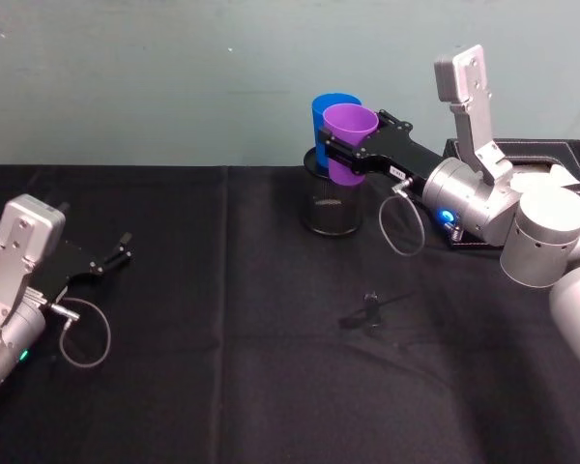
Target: Pick up one cup with a gripper and tap it against the other cup.
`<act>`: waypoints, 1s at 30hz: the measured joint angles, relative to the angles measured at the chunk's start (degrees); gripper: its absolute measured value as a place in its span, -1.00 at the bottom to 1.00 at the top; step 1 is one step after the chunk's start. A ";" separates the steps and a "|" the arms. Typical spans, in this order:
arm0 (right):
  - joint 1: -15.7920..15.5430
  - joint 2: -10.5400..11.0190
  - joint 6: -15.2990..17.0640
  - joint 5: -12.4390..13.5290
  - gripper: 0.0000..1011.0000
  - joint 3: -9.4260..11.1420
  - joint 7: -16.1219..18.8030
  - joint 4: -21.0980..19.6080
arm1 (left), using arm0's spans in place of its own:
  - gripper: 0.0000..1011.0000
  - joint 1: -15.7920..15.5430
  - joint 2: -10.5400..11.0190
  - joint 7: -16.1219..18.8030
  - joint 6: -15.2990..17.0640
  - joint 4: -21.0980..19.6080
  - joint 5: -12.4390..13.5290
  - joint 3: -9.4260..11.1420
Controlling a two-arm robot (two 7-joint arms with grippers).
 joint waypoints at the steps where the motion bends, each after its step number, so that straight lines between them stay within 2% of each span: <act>1: 0.00 -0.02 0.01 -0.01 0.49 0.01 0.00 0.00 | 0.98 0.00 0.00 0.00 0.00 0.00 0.00 0.00; 30: 1.84 -1.04 -0.37 -0.28 0.49 0.22 0.72 2.39 | 0.98 0.00 0.00 0.00 0.00 0.00 0.00 0.00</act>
